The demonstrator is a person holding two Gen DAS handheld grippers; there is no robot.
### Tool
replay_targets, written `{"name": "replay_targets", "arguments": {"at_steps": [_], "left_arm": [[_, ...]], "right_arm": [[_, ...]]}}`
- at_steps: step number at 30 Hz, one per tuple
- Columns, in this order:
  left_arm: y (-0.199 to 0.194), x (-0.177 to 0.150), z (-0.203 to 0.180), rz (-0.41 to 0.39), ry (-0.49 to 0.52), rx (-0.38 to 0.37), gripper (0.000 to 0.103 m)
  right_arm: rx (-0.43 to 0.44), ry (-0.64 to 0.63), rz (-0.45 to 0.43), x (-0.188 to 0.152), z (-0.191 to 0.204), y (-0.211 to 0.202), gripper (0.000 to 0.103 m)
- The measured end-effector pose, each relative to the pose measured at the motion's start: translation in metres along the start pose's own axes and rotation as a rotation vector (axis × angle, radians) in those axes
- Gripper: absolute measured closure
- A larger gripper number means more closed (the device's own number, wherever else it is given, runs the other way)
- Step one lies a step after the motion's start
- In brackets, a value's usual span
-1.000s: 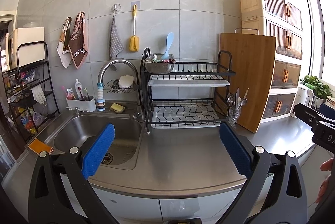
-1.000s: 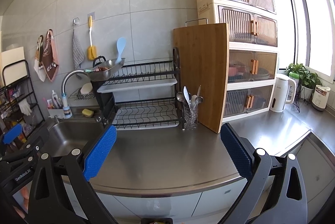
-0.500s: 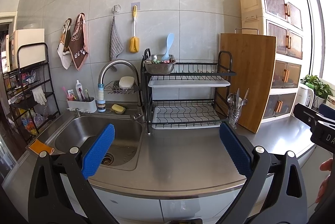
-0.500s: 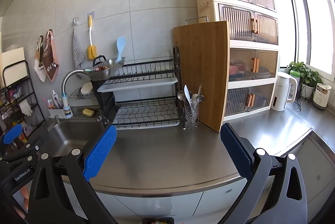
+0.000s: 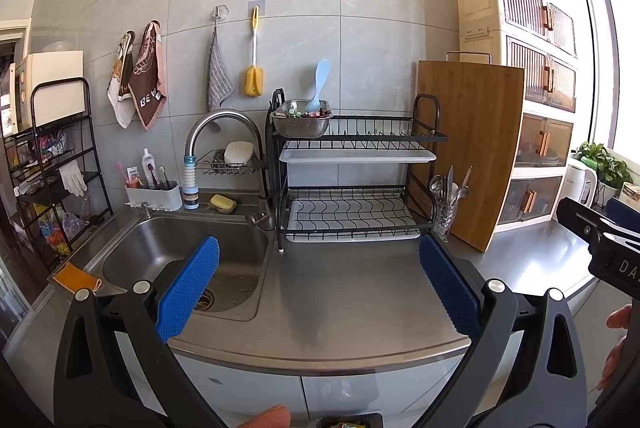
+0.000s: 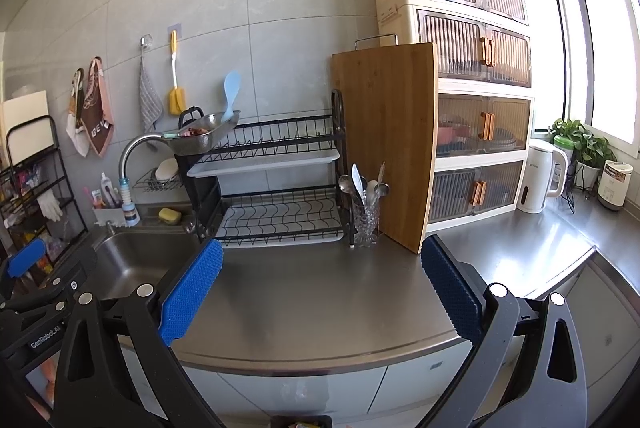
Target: Collect trash
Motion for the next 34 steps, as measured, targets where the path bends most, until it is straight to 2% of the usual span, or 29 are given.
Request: {"name": "replay_targets", "arguments": {"at_steps": [13,26,34], "left_arm": [[-0.0003,-0.0017,0.0001,-0.009,0.017,0.025,0.008],[-0.0066,0.0036,0.0026,-0.028,0.019,0.02,0.008],[-0.0019,0.0007,0.0043,0.008,0.018,0.009,0.008]], "right_arm": [[-0.001,-0.002,0.004,0.0,-0.0018,-0.0002,0.003],[0.0,0.002,-0.005,0.001,-0.0014,-0.0046,0.003],[0.0,-0.001,-0.01,0.0018,0.0006,-0.0083,0.003]]}}
Point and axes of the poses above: each gripper's, at about its wrist camera, not at the fingertips, and y roughly the way its jaws point, z to its left, x to its top, the point moved 4 cm from there along y, roughly the way its jaws point, and after that the axes turned 9 degrees about x, right-handed, at the moved point
